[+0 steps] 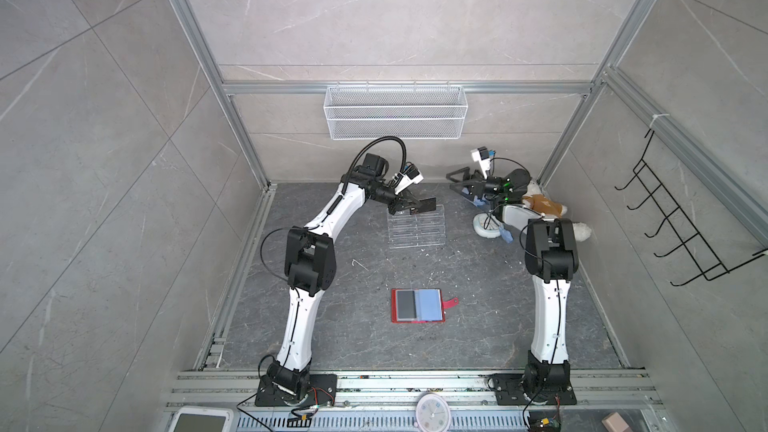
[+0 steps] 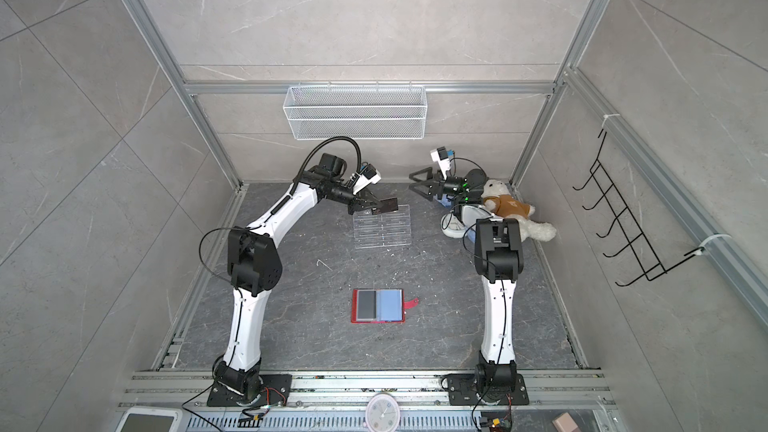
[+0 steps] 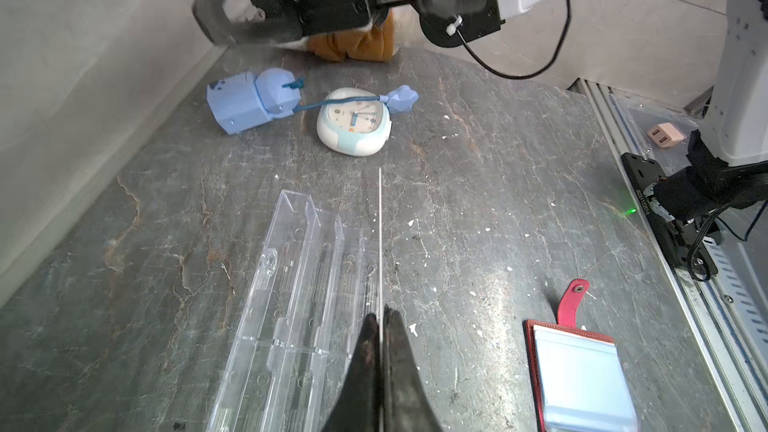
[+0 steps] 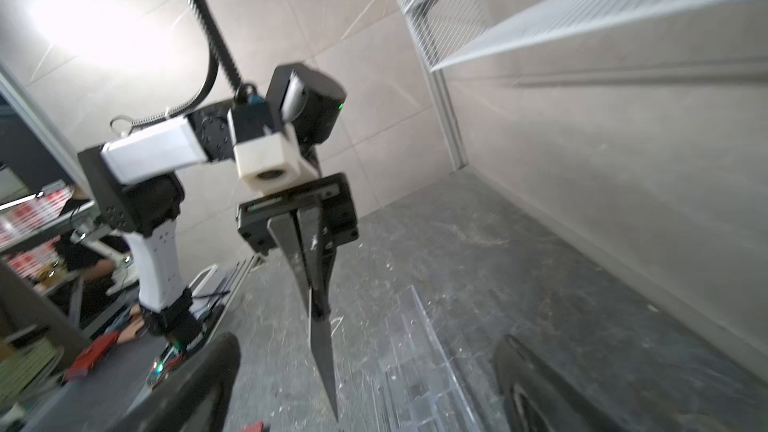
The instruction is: Take the credit cards out of the card holder
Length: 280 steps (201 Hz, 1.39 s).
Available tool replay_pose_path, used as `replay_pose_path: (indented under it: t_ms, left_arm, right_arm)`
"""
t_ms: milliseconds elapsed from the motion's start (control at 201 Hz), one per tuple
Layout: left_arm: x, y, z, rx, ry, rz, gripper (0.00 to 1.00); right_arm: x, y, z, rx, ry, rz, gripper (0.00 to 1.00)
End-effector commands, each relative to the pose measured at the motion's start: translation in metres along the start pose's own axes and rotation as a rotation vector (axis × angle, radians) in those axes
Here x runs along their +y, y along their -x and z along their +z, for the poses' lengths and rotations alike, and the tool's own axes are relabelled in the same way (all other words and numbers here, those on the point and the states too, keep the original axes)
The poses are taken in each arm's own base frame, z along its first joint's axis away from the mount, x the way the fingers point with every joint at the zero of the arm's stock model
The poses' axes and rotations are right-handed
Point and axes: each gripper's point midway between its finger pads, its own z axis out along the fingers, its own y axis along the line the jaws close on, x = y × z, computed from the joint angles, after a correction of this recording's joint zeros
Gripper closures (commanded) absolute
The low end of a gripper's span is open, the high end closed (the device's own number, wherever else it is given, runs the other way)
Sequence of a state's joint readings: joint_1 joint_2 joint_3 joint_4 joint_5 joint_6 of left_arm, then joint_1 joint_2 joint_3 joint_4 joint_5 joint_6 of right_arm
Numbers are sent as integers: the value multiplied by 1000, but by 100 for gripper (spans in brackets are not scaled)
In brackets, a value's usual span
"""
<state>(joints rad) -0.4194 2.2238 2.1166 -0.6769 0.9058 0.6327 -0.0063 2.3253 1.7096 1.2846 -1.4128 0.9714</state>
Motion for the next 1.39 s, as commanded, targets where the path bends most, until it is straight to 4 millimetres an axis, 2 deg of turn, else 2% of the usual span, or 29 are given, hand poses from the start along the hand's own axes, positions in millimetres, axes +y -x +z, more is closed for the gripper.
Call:
replay_pose_path:
  t_ms: [0,55,139,194,239,274,309,403,503,582,747,816,921,1015,1145,1389]
  left_arm:
    - [-25,34,-31,-29,50,133,100]
    - [-33,36,-39,-26,73,149,100]
    - [-44,38,-51,-27,109,162,100]
    - [-53,38,-59,-29,133,175,100]
    - [-59,40,-65,-33,149,186,100]
    - [-64,40,-68,-33,156,186,100]
    - [-69,40,-72,-36,160,186,100]
    - [-79,40,-79,-33,168,184,100]
    - [-89,40,-85,-42,175,189,100]
    - [-96,40,-89,-56,184,196,100]
    - [-109,34,-95,-53,191,192,100]
    - [-113,31,-97,-50,199,192,100]
    - [-118,29,-99,-49,207,197,100]
    - [-122,28,-100,-48,205,192,100]
    - [-126,26,-100,-41,202,190,100]
    - [-128,18,-97,-26,197,174,100]
  right_arm:
    - [24,55,-12,-152,-45,28,0]
    - [22,61,-13,-168,-68,86,0]
    - [10,60,-16,-171,-176,144,0]
    - [-2,45,-18,-116,-295,209,0]
    - [-13,30,-28,-55,-473,209,0]
    - [-16,11,-32,48,-591,209,0]
    - [-17,1,-35,142,-685,201,0]
    - [-16,-1,-43,190,-809,230,0]
    - [-4,-2,-38,240,-853,215,0]
    - [1,-23,-35,342,-905,232,0]
    - [2,-63,-34,443,-980,308,0]
    - [-1,-81,-30,487,-1008,327,4]
    - [-12,-98,-33,507,-1070,386,9]
    - [-22,-114,-27,555,-1082,411,18]
    - [-34,-135,-18,616,-1077,448,25]
    - [-56,-148,-4,635,-1101,458,36]
